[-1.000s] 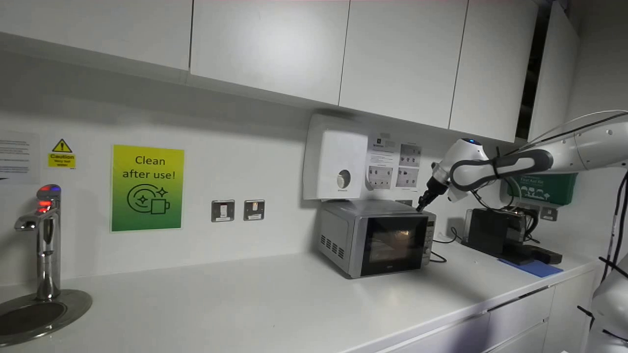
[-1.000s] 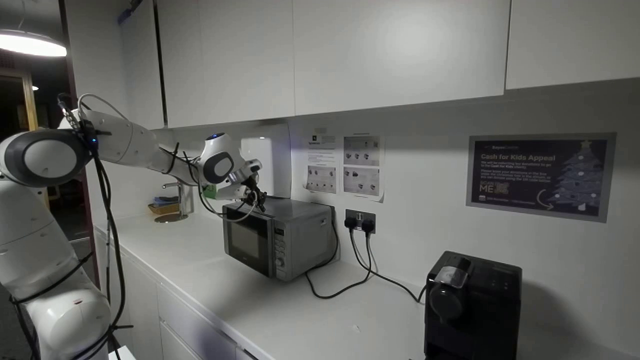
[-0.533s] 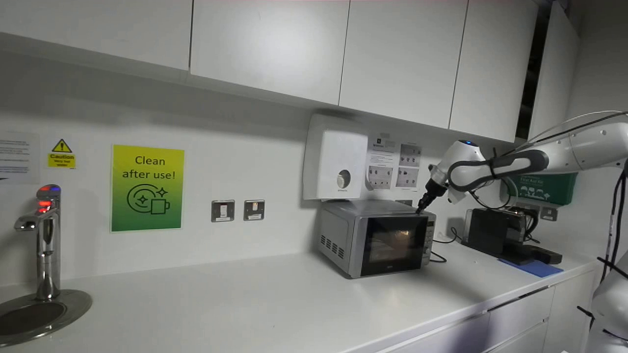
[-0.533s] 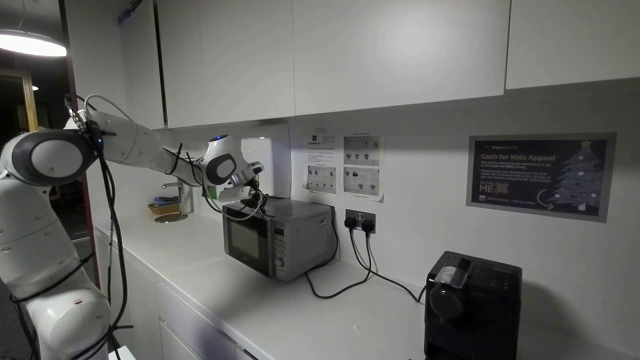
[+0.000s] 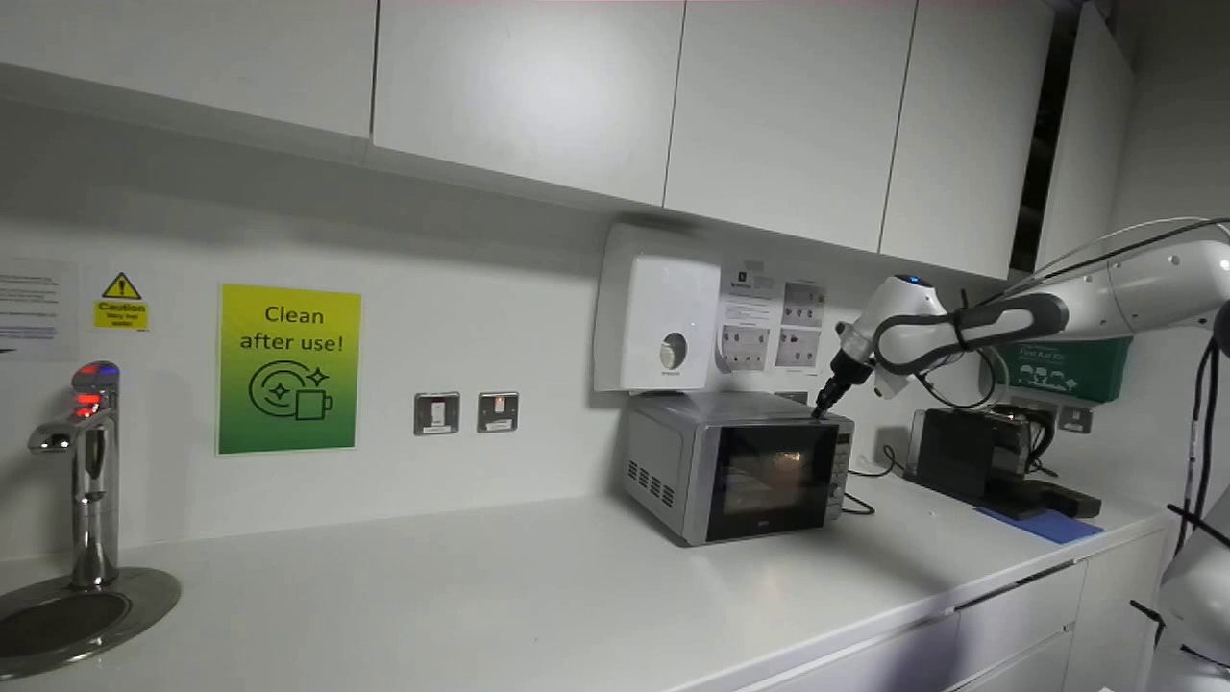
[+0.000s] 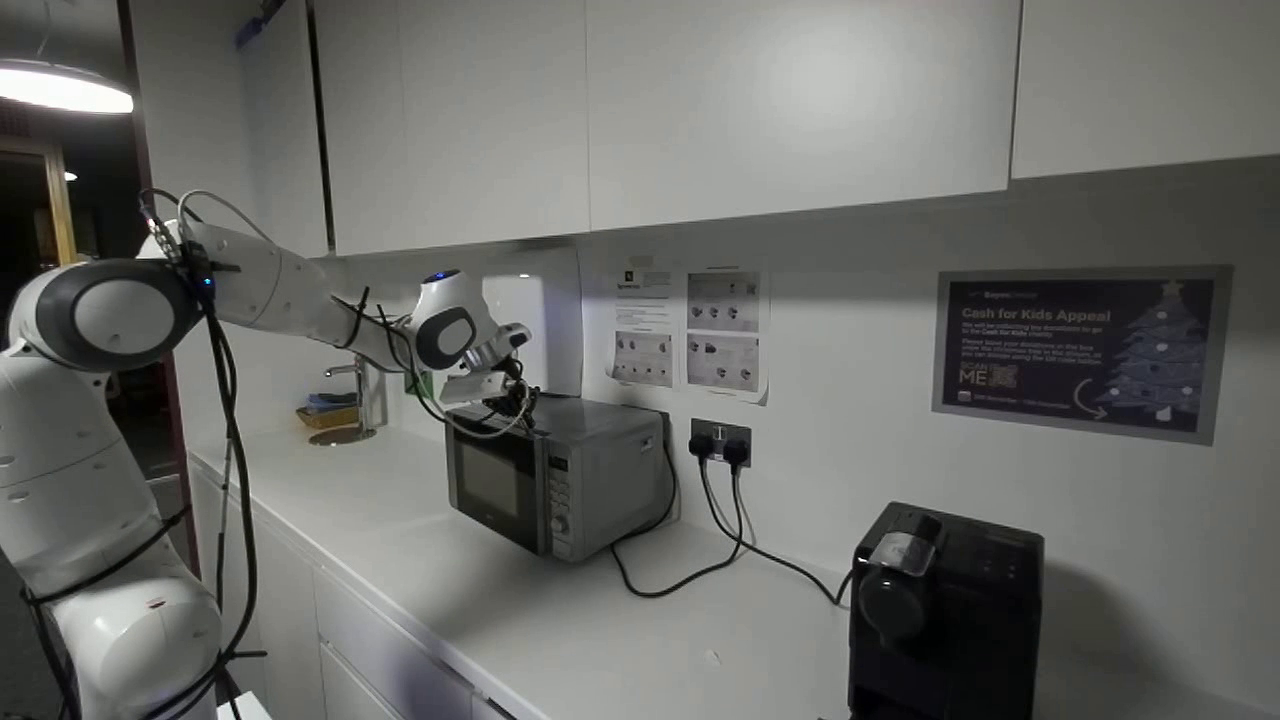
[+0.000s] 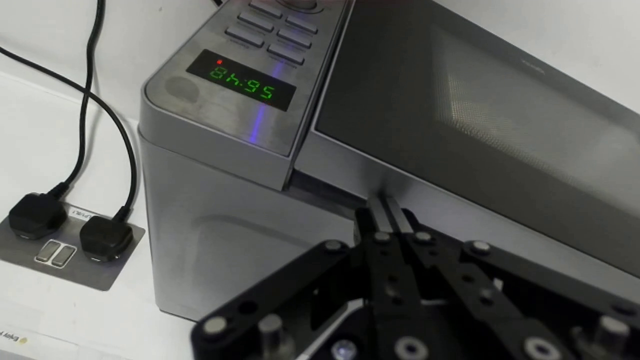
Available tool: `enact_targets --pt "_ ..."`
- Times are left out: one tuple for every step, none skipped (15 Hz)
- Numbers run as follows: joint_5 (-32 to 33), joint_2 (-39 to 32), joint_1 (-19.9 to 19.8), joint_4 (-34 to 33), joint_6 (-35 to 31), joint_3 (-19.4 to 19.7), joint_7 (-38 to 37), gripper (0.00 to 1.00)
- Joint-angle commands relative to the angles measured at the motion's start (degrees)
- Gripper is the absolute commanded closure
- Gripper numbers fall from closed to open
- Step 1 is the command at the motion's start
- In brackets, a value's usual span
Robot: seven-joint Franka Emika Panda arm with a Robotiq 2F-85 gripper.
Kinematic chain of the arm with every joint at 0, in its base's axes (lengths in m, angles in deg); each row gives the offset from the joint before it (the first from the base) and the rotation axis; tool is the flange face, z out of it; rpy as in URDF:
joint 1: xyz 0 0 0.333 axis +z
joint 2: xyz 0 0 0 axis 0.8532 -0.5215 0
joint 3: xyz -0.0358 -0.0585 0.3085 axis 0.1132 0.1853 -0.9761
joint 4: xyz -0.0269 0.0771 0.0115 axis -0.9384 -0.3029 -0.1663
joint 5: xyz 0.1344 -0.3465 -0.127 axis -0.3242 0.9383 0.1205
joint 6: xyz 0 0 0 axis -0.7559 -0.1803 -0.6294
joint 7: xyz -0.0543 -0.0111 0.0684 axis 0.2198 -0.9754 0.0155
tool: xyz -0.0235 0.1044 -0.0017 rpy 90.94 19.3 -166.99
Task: Open the microwave door
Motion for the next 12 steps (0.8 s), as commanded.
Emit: enact_targets --pt "-0.6 -1.3 0.7 -1.4 -1.0 1.0 2.5 1.0" --pt "-0.3 -1.4 0.7 -1.3 -1.2 1.0 2.4 1.0" --pt "-0.1 -1.5 0.6 -1.3 -1.4 0.9 2.3 1.0" --pt "-0.1 -1.7 0.6 -1.3 -1.8 0.9 2.4 1.0" --pt "0.1 -1.9 0.5 -1.3 -2.3 0.9 2.4 1.0" --pt "0.0 -2.1 0.6 -1.3 -2.6 0.9 2.4 1.0" --pt "0.3 -2.5 0.5 -1.4 -3.2 0.8 2.2 1.0" --pt "0.3 -2.7 0.5 -1.5 -3.6 0.8 2.2 1.0" --pt "0.4 -3.1 0.4 -1.5 -4.0 0.8 2.1 1.0" --pt "0.3 -3.5 0.4 -1.5 -4.4 0.8 2.1 1.0" --pt "0.2 -3.5 0.4 -1.5 -4.4 0.9 2.1 1.0" --pt "-0.2 -3.5 0.5 -1.4 -4.3 0.9 2.2 1.0"
